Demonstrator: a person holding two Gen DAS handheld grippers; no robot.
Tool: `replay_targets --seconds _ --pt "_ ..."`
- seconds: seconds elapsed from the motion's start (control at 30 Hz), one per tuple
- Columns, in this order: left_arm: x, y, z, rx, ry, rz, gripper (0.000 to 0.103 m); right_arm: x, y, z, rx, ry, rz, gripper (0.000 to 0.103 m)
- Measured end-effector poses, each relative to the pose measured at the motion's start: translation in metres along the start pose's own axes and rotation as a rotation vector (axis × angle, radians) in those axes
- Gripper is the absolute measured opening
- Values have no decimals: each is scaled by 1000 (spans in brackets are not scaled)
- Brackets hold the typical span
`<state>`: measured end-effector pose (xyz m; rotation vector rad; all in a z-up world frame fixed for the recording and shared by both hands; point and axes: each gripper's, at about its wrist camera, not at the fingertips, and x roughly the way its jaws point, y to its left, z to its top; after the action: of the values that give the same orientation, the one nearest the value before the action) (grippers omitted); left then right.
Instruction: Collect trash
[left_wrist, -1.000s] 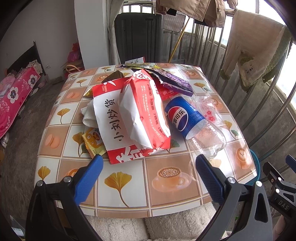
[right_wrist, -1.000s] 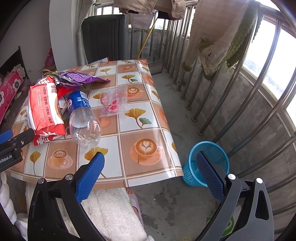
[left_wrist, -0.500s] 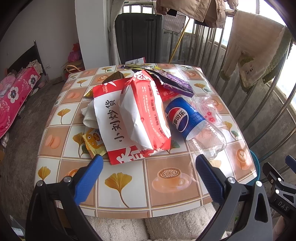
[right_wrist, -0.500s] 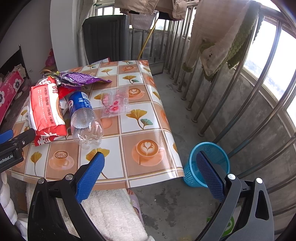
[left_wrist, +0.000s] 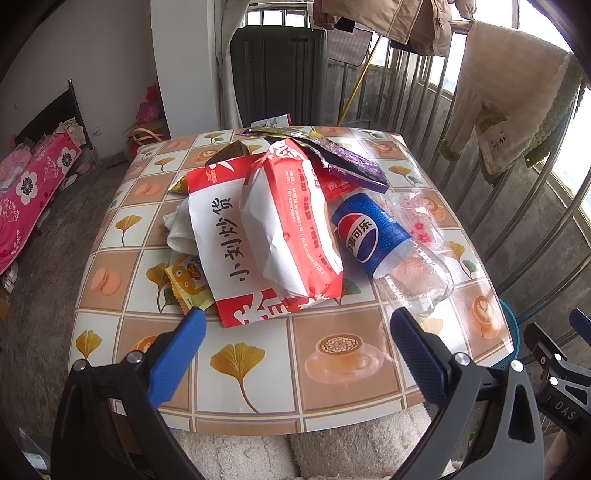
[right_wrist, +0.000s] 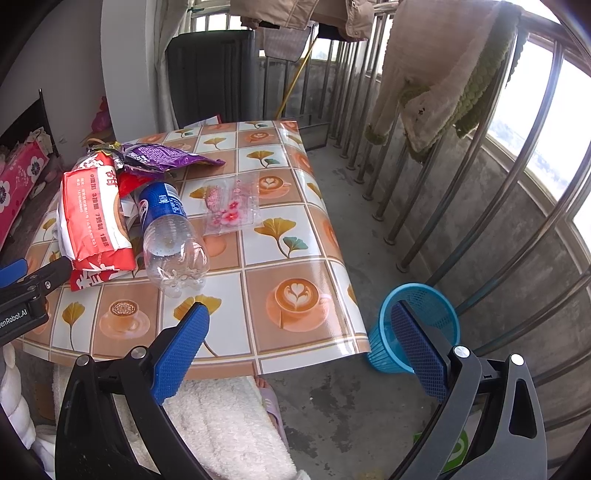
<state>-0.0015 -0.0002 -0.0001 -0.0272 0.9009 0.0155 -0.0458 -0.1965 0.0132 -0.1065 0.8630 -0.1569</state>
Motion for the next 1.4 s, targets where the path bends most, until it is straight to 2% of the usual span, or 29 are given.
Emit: replay_targets --seconds 0.5,0.9,1.1,1.23,1.33,1.4 --pt "-2 11 0 -7 -23 -5 98 -1 8 5 6 -33 27 94" --pt "-26 46 9 -24 -204 -16 98 -11 18 35 64 -165 144 94" --pt "-23 79 12 -94 -236 -54 97 -6 33 54 62 -193 188 94" --pt "-19 97 14 -128 -252 -83 90 -1 49 64 33 -191 225 91" --pt "-18 108 17 -150 -260 -135 83 6 62 70 4 -178 241 88" --pt "-20 112 19 -161 -275 -196 80 12 70 74 -11 -164 249 85"
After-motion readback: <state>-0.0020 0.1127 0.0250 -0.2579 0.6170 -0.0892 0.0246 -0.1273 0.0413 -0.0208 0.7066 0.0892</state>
